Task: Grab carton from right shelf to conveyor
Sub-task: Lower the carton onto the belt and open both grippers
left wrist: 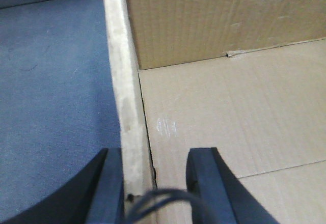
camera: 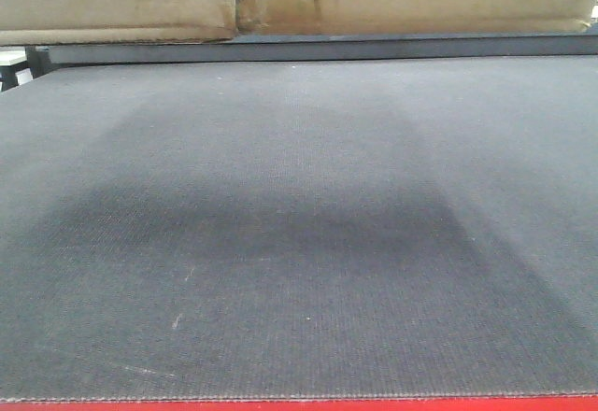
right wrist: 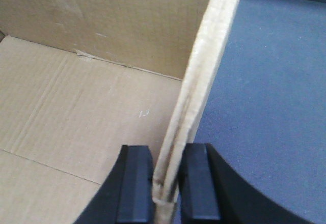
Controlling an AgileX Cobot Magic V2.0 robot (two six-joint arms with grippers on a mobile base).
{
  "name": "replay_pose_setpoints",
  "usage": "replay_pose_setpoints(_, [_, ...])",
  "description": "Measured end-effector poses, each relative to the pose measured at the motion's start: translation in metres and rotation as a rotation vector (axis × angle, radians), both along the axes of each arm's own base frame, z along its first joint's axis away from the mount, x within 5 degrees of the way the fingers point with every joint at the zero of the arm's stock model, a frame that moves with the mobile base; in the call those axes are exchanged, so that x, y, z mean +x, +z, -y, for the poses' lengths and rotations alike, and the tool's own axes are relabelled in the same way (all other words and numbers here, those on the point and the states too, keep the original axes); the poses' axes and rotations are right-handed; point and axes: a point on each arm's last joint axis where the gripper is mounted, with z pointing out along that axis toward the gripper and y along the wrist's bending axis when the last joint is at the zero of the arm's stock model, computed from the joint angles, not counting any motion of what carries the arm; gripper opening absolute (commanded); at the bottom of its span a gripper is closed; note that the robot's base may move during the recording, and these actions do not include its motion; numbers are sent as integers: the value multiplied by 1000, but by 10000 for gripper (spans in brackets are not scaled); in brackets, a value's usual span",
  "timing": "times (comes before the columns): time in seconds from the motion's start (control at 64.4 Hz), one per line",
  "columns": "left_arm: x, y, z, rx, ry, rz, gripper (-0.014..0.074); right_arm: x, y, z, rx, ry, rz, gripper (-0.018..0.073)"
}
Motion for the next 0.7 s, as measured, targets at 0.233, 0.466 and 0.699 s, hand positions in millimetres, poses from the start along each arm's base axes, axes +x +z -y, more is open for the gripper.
replay_pose_setpoints(0.233, [9, -7, -2, -28, 13, -38, -17, 4, -4, -2, 0, 2, -15, -64])
replay_pose_setpoints(0.466, [58, -46, -5, -61, 69, -162, -17, 52, -43, -10, -36, -41, -136, -64])
replay_pose_setpoints(0.699, [98, -87, 3, -30, 82, -229, -17, 106, -93, -19, -63, -75, -224, -64])
